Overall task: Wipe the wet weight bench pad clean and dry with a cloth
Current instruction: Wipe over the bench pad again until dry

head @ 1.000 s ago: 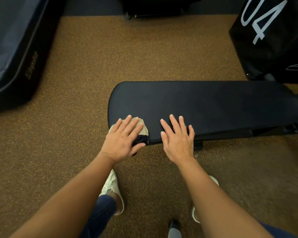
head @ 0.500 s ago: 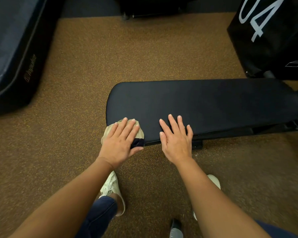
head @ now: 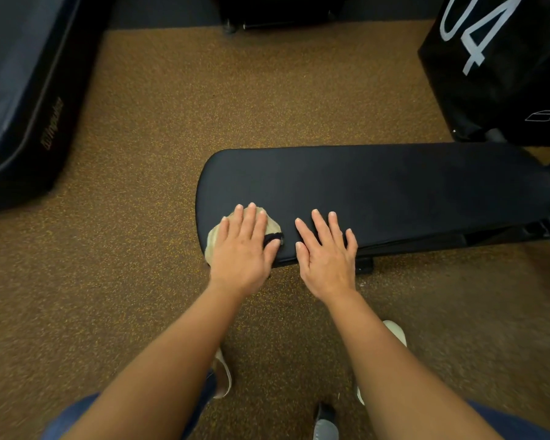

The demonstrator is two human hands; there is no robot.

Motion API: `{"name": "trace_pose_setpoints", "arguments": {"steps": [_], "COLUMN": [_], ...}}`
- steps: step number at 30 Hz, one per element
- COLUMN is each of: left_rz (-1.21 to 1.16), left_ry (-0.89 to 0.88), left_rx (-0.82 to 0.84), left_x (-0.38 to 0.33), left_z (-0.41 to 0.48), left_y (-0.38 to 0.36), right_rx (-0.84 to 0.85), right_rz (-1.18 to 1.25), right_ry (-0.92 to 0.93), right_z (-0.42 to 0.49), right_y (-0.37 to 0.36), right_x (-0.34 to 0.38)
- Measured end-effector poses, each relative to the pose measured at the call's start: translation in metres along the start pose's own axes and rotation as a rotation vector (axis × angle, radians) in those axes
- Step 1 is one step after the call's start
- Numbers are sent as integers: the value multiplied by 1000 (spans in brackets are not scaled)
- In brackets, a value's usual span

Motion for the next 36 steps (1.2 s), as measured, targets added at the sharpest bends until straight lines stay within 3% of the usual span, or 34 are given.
{"name": "trace_pose_setpoints", "arguments": {"steps": [3, 9, 14, 17, 21, 24, 28, 32, 36], "left_rz": [25, 45, 41, -45, -423, -842, -963, -835, -654], "left_ry": [63, -288, 55, 92, 69, 261, 471, 404, 290], "left_rx": [33, 68, 51, 74, 23, -104, -303, -314, -308], "left_x": [-33, 5, -19, -36, -21, -10, -3, 5, 11], "left_z": [-1, 7, 15, 12, 14, 12, 9, 6, 2], "left_y": [-4, 0, -6, -5, 5, 14, 22, 18, 11], "right_rx": [7, 16, -46, -101, -253, -343, -163, 108, 93], "right_rz": [13, 0, 40, 98, 159, 233, 313, 58, 61], "right_ry": [6, 32, 25, -1, -83, -5, 214, 344, 324], "right_z": [-1, -1, 0, 4, 18, 28, 32, 23, 21], "right_y": [2, 3, 3, 5, 11, 20, 15, -1, 3], "right_x": [0, -4, -1, 1, 8, 34, 73, 75, 60]}}
Point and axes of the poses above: each hand's wrist, its own z-axis towards the middle knuckle, its own y-axis out of the back of the hand, x = y × z, the point moved 2 cm from there along z, towards the middle knuckle, and after that the axes turned 7 degrees about -x, right-handed, at the moved point
